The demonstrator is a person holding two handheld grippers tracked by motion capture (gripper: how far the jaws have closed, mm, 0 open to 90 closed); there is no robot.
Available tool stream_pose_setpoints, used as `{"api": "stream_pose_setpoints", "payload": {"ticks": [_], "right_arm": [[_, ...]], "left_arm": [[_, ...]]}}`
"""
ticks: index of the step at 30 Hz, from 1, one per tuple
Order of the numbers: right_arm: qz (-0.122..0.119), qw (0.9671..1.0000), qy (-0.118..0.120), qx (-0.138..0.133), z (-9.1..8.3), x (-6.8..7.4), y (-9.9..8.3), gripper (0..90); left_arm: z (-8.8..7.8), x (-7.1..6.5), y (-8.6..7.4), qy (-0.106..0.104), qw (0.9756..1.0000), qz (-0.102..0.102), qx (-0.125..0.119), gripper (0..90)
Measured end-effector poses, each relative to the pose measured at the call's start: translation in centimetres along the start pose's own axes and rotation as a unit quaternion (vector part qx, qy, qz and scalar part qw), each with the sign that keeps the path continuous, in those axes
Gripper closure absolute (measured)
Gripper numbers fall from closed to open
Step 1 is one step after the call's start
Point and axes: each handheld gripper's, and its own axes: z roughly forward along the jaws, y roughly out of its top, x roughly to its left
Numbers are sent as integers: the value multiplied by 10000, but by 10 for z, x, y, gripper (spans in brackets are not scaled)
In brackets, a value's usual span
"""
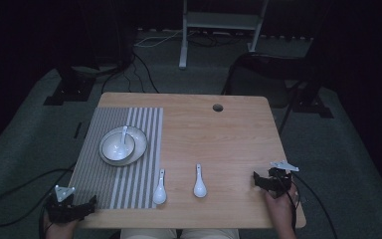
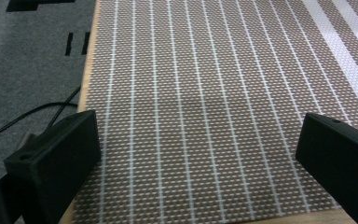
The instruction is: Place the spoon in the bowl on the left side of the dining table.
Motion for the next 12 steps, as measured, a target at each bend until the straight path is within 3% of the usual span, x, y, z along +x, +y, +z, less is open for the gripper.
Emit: {"api": "stream_pose_setpoints", "payload": {"ticks": [12], "right_arm": [[3,10000,-2,2,0,0,0,120]], "left_arm": [[1,-4,-1,55,9999,114,-16,0]]}}
